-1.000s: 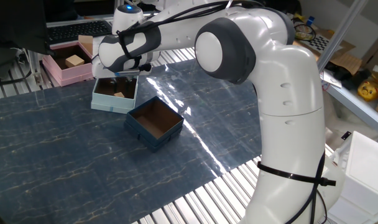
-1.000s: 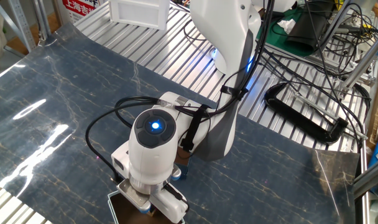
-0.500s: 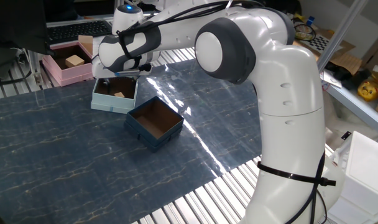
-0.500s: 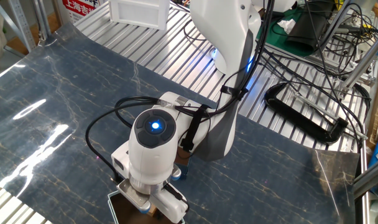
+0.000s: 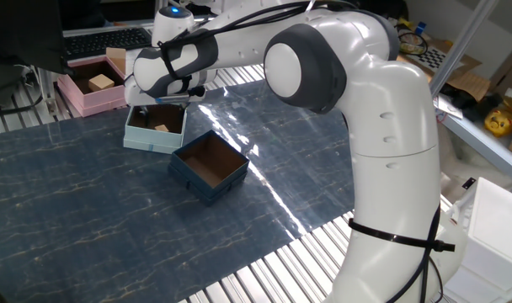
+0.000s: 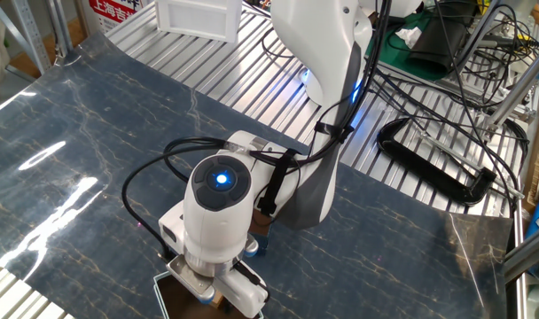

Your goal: Move an object from one box to another

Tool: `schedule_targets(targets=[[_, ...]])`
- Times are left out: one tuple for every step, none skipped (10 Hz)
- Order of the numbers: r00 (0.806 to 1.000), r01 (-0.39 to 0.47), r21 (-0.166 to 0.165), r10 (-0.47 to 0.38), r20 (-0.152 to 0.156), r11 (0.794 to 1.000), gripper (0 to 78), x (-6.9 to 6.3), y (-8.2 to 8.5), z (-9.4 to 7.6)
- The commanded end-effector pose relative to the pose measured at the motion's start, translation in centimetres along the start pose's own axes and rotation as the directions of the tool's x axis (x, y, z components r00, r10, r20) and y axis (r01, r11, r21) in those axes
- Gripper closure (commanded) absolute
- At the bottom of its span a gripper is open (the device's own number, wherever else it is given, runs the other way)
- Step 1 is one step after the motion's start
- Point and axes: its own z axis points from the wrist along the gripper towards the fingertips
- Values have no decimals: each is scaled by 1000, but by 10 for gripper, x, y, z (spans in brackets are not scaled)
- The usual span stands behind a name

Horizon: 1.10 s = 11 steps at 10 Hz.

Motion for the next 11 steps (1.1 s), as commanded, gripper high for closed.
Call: schedule_targets(targets=[[1000,16,-18,-16,8,1000,1,4,4,16],[1000,17,-18,-17,9,1000,1,4,4,18],[1000,18,-18,-18,9,1000,1,4,4,19],[1000,21,-18,-21,7,1000,1,4,4,20],[1000,26,-18,-26,6,999,1,5,4,22],[1000,28,-18,-28,10,999,1,6,5,25],[1000,27,-17,-27,14,999,1,6,6,27],[999,31,-8,-31,14,999,1,7,7,27],[999,39,-6,-38,11,999,1,7,7,27],[999,49,-10,-49,8,999,1,7,8,26],[999,47,-10,-47,8,999,1,7,8,26]])
